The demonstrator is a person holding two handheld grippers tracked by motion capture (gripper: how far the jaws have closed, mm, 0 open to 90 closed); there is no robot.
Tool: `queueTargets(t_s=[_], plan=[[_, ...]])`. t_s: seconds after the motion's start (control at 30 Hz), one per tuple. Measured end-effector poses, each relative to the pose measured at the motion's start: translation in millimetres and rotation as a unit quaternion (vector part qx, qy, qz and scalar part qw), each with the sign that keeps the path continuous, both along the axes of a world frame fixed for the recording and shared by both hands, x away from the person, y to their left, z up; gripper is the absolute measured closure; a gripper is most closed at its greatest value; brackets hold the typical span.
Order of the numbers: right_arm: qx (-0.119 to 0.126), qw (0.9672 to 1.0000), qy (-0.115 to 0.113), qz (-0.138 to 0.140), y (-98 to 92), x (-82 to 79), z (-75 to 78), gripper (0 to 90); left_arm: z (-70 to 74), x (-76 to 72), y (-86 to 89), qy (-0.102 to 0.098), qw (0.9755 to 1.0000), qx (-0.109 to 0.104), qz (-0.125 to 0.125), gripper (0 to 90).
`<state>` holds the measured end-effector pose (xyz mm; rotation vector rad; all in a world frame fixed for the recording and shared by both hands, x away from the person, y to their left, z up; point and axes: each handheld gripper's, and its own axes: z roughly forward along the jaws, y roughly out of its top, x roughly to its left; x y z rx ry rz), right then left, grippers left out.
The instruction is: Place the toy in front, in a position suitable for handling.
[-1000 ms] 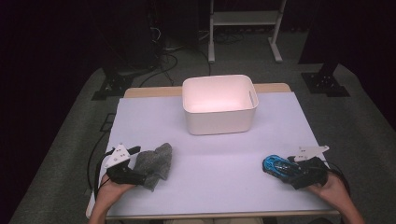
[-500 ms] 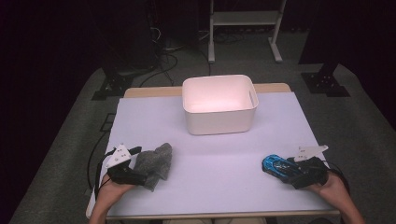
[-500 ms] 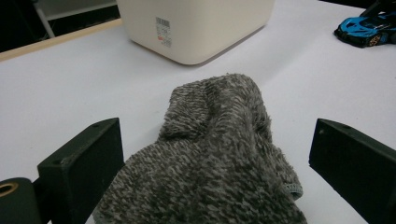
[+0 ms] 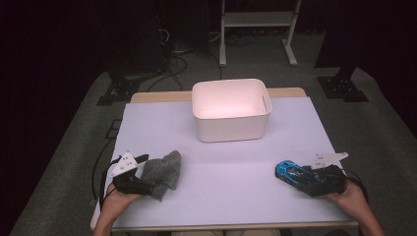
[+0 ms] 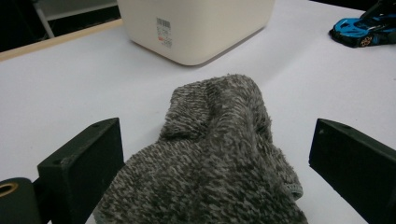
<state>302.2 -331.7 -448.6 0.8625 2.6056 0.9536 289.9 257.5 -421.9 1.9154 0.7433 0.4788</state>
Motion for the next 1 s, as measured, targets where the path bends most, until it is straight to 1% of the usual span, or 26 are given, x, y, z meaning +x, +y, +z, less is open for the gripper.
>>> queueTargets(t_s=[0.03, 0.07, 0.17, 0.37, 0.43, 0.47, 0.57, 0.8, 0.87, 0.9, 1.0], plan=[[0.0, 1.0, 0.0, 0.0, 0.0, 0.0, 0.0, 26.9, 0.0, 0.0, 0.0, 0.0, 1.0, 0.0, 0.0, 2.2], [0.012, 0.9999, 0.01, 0.0, -2.1, 2.2, 0.1, 26.9, -0.3, 0.0, -0.9, 0.0, 1.0, 0.002, -0.002, 2.2], [0.007, 1.0, 0.005, 0.001, -1.1, 1.6, 0.3, 26.9, -0.1, -0.3, -1.5, 0.0, 1.0, 0.002, -0.003, 2.1], [0.007, 1.0, 0.0, -0.002, -0.9, 0.1, 0.1, 27.0, 0.4, -0.7, -0.3, -0.001, 1.0, 0.002, -0.001, 2.2], [0.007, 1.0, 0.0, -0.003, -1.1, 0.1, 0.2, 27.0, 0.6, -0.7, 0.1, -0.002, 1.0, 0.001, 0.0, 2.2], [0.015, 0.9999, 0.003, -0.008, -2.1, 0.2, 0.0, 27.1, 0.7, -0.7, 0.9, -0.002, 1.0, -0.001, 0.001, 2.2], [0.021, 0.9997, 0.005, -0.01, -3.2, 0.4, -0.2, 27.1, 0.6, -0.6, 1.2, -0.002, 1.0, -0.001, 0.001, 2.1], [0.017, 0.9998, 0.004, -0.01, -2.5, -0.4, 0.6, 27.1, 0.9, -1.0, 0.7, -0.003, 1.0, 0.0, 0.0, 2.1], [0.018, 0.9998, 0.003, -0.009, -2.1, -0.6, 1.4, 27.1, 0.9, -1.2, 0.7, -0.003, 1.0, 0.0, 0.002, 2.2], [0.024, 0.9997, 0.003, -0.006, -2.0, -1.3, 3.9, 27.1, 1.0, -1.4, 0.7, -0.003, 1.0, 0.001, 0.002, 2.2], [0.03, 0.9995, -0.003, 0.002, 0.2, -1.7, 9.6, 27.1, 1.2, -1.7, 0.5, -0.003, 1.0, -0.001, 0.003, 2.2]])
